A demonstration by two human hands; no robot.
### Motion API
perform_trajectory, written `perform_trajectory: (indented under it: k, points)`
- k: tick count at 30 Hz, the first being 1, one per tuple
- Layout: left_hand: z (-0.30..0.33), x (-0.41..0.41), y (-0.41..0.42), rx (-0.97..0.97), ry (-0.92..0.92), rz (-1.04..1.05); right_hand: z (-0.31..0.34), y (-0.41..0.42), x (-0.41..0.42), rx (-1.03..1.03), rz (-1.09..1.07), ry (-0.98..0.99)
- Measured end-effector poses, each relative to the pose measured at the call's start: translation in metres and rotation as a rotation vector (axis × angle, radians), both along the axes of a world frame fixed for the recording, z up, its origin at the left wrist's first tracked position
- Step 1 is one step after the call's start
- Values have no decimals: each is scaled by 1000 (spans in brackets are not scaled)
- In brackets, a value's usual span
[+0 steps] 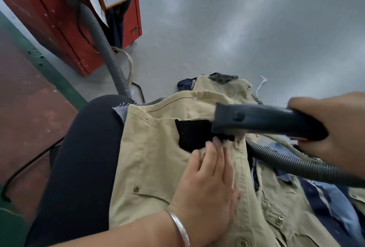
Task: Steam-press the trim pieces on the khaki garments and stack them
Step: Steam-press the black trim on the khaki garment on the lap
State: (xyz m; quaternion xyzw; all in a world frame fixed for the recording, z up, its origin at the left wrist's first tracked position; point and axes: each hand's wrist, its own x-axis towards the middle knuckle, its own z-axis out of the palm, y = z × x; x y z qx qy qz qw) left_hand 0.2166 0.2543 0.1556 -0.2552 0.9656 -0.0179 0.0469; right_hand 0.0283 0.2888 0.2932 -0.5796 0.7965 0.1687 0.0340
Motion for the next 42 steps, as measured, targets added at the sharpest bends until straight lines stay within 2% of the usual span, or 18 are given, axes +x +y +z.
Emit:
perform_trajectory:
  k: [3, 7, 10, 13, 18, 24, 29, 36, 42]
  points:
    - [-1, 1, 0, -11, 27, 0, -17, -12, 26, 88, 29, 146]
    - [0, 1, 0, -18, -2, -5, -28, -44, 50, -46, 147, 145]
    - [2, 0, 0, -4, -21, -14, -41, -68, 54, -159, 192, 98]
    - [4, 1, -1, 16, -6, -8, -30, -78, 47, -203, 118, 30]
    - [2, 6, -6, 39, 69, 1, 8, -44, 21, -258, 38, -63]
    - [0, 3, 0, 26, 55, -6, 0, -13, 23, -17, 95, 92]
    - [-2, 5, 0, 16, 85, 10, -27, -33, 47, -129, 175, 222]
    - [-1, 5, -1, 26, 87, 7, -38, -62, 31, -256, 28, 16]
    - [-2, 8, -3, 44, 133, -3, -11, -2, -9, -397, -220, -56]
